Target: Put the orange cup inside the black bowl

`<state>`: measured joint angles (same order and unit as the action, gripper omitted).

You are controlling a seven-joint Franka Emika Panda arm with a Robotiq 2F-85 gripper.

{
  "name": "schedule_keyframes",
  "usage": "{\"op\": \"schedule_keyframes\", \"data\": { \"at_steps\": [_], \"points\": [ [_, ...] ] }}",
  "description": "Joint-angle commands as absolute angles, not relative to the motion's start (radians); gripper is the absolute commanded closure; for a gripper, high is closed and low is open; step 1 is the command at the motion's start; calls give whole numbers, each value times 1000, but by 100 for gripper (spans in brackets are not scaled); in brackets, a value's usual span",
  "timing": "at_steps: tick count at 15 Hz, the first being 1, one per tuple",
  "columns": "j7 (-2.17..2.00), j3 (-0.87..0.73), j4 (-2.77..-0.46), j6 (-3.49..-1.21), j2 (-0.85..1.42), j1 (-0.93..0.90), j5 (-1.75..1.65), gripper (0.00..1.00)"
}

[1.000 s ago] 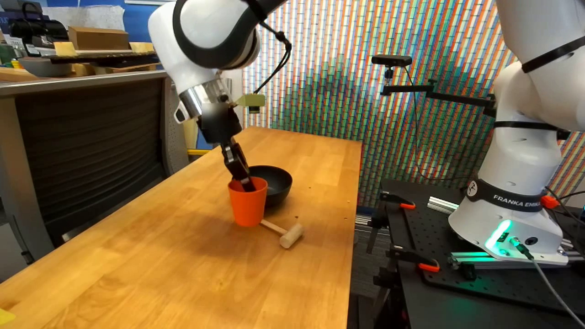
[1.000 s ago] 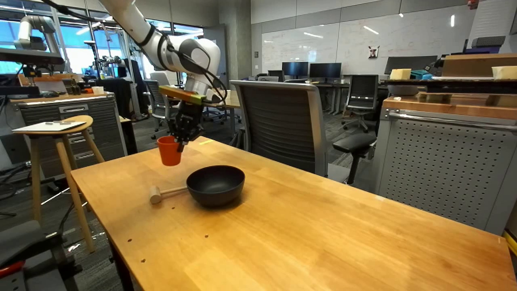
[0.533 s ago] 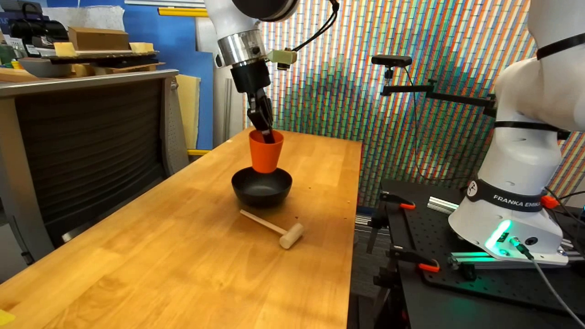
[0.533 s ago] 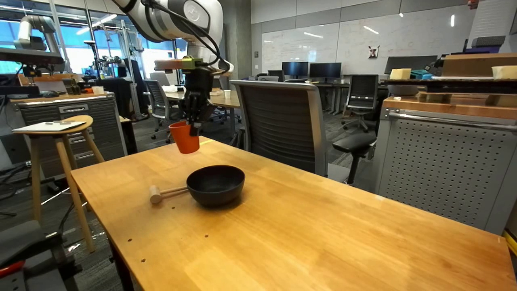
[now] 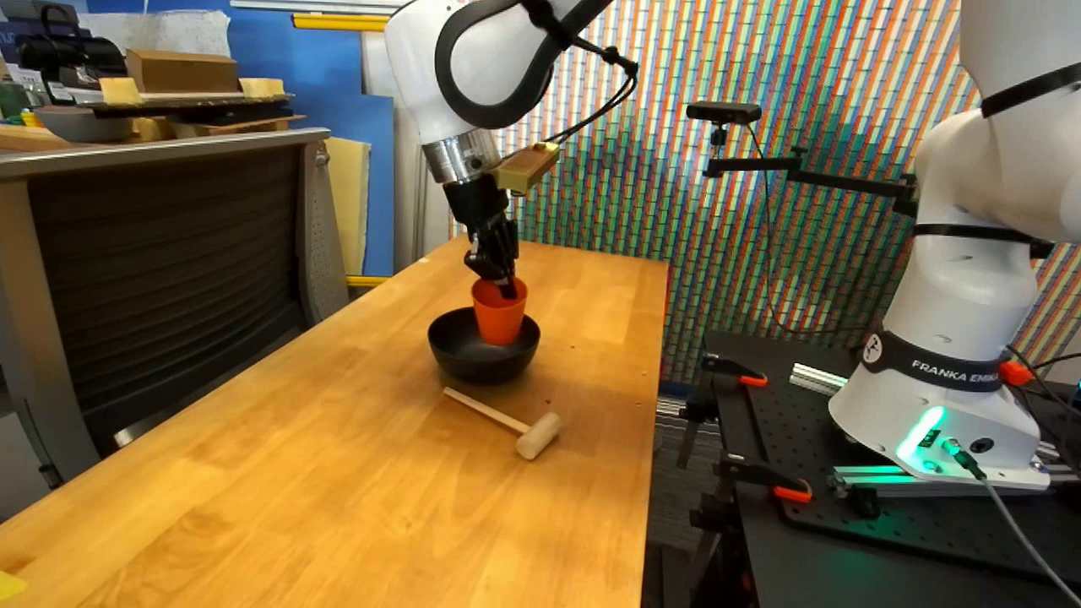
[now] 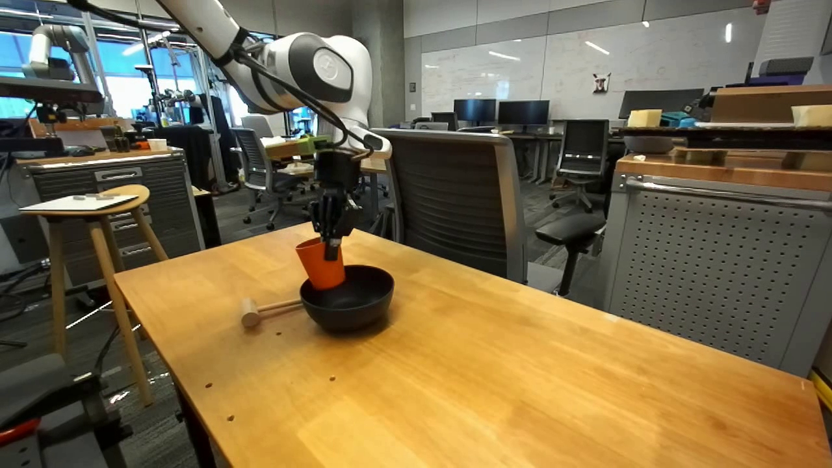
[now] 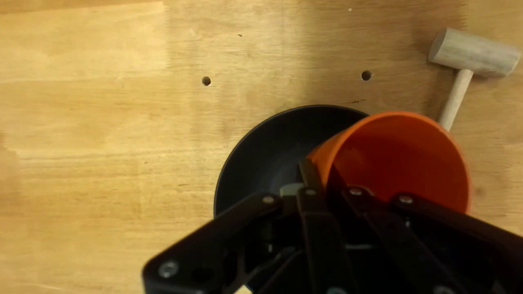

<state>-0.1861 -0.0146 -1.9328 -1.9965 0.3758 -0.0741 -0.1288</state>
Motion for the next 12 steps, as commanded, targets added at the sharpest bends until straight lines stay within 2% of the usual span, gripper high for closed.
{"op": "schedule_keyframes", "data": {
  "at_steps": [1,3,4,5,7,12],
  "points": [
    [-222,-22,-1853,-2003,491,-76,-132,98],
    [-222,-26,-1836,-2013,529,-68,-117,98],
    [-223,-27,-1827,-2010,545,-67,-115,93],
    [-217,-26,-1828,-2013,546,-65,-110,68],
    [-250,-37,-1872,-2025,490,-81,-132,64],
    [-290,-36,-2144,-2228,189,-77,-144,25]
  ]
}}
